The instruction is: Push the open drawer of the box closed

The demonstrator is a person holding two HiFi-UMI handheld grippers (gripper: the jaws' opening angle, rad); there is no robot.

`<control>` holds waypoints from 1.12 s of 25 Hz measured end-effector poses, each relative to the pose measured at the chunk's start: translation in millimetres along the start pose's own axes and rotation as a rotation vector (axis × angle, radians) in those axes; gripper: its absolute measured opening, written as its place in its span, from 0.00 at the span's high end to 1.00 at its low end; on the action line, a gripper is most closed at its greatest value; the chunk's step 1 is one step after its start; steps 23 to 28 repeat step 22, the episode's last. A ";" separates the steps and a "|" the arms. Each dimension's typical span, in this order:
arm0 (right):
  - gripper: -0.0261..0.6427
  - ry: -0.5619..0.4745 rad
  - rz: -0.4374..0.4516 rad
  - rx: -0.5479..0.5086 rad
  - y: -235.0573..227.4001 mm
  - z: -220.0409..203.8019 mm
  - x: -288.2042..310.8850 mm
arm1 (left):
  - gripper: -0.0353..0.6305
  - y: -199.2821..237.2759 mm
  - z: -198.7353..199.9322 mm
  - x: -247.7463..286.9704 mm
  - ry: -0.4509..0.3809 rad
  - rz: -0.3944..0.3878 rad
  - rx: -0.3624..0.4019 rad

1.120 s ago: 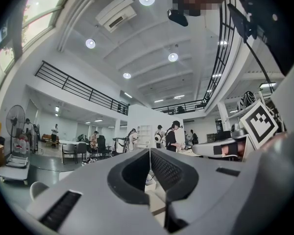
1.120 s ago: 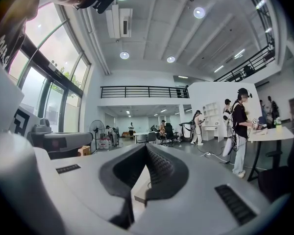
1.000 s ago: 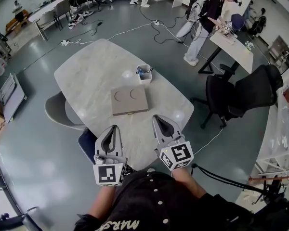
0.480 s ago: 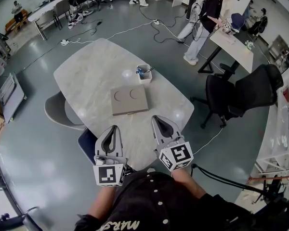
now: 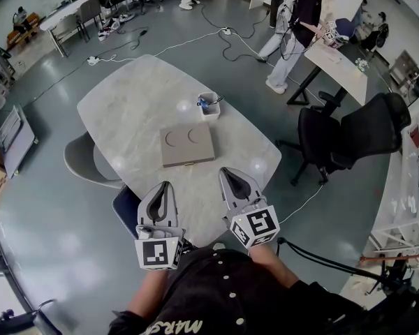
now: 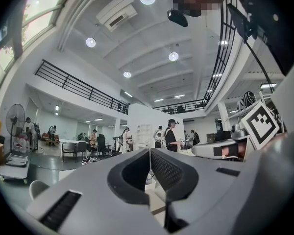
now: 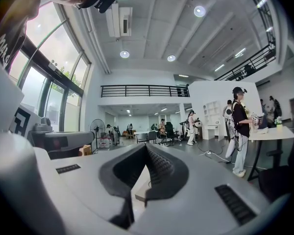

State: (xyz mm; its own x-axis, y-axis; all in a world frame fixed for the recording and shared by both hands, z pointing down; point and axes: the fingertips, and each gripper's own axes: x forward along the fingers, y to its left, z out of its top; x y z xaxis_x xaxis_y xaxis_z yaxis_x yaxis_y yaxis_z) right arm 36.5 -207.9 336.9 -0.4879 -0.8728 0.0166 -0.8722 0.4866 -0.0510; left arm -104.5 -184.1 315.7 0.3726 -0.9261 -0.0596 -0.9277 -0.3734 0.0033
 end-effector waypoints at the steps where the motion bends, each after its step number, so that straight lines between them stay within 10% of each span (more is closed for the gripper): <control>1: 0.97 0.003 0.000 0.000 -0.4 -0.8 -0.4 | 0.92 -0.8 -0.2 0.1 0.000 -0.001 0.000; 28: 0.97 0.002 0.007 -0.012 -0.5 3.1 3.6 | 0.92 -2.4 0.3 7.4 0.005 -0.010 -0.005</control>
